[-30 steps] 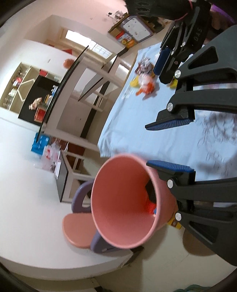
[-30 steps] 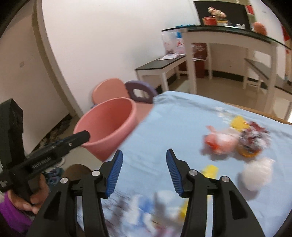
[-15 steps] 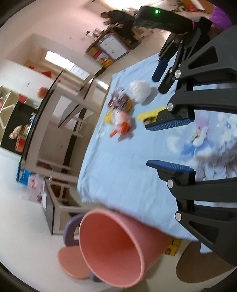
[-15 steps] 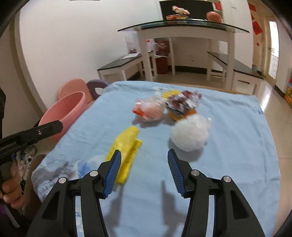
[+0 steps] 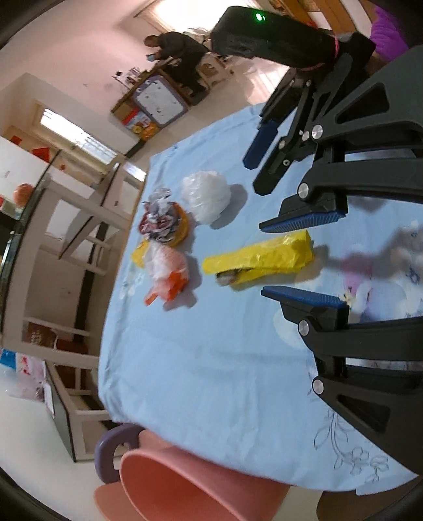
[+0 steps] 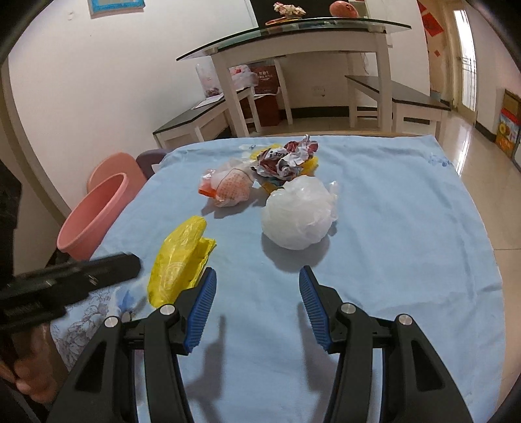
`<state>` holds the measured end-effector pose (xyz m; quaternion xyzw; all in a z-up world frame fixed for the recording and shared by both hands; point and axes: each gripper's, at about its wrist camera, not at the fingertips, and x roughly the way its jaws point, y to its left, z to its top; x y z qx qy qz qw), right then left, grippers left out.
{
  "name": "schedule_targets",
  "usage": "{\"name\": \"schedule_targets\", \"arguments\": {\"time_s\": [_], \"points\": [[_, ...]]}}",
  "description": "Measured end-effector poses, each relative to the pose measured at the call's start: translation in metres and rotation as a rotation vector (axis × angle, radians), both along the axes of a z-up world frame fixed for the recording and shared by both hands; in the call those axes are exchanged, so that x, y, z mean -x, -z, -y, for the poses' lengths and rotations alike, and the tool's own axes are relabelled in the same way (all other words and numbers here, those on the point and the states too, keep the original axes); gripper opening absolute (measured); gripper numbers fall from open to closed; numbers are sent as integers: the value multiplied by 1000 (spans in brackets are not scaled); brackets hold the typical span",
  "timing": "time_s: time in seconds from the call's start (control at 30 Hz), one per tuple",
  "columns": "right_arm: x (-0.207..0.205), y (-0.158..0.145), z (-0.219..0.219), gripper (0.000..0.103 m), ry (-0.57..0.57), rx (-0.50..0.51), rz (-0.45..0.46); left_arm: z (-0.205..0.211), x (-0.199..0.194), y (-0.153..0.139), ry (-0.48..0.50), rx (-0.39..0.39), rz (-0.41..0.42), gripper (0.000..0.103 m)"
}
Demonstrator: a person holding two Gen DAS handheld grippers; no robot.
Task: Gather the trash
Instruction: 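Grasp the long yellow plastic bag with the left tool while the right tool grasps the white plastic bag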
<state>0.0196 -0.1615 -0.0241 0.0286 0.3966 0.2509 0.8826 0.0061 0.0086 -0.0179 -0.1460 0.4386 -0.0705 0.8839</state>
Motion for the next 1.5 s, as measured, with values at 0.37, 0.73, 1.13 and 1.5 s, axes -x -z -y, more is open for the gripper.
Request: {"name": "schedule_targets", "arguments": {"time_s": [0.37,0.73,1.13,1.5], "points": [[-3,2,2,52,-4,-29,-29,14,-10,22,5,-40,-70,34],[-5,5,2,52,-2,-27,-47,10,-6,20,-3,-29,-53,29],[-25,-8,15,58,86,-73,-28,-4,6,4,-28,-41,41,15],[-48,-10,-4,61,119,2,24,-18,14,-2,-59,-30,76,15]]}}
